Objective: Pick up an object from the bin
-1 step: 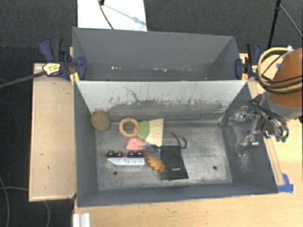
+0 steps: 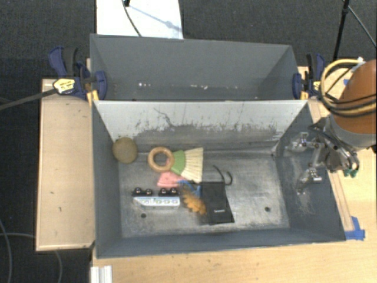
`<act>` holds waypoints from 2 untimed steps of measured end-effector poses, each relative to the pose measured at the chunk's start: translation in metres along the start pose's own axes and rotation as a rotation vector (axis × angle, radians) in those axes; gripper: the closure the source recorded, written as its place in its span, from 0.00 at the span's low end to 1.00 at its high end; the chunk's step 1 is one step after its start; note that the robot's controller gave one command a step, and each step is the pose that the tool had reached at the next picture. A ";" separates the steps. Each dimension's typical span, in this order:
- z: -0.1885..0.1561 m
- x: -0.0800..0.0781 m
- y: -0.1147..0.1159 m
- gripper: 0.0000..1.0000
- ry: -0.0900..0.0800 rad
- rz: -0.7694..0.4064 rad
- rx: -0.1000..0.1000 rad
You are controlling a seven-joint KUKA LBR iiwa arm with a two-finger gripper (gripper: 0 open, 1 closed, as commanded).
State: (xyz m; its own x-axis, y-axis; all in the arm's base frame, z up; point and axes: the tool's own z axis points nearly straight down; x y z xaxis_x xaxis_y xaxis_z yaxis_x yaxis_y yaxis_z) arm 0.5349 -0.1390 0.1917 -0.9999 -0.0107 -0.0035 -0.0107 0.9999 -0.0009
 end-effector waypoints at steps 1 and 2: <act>0.033 0.001 0.041 1.00 0.001 -0.153 -0.002; 0.033 0.001 0.041 1.00 0.001 -0.153 -0.001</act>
Offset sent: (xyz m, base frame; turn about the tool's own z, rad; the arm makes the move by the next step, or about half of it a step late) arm 0.0000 0.0000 0.0000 0.0000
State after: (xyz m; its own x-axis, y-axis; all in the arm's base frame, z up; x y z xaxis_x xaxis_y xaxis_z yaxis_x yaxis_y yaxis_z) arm 0.5338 -0.0985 0.1585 -0.9865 -0.1635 -0.0020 -0.1635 0.9866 -0.0001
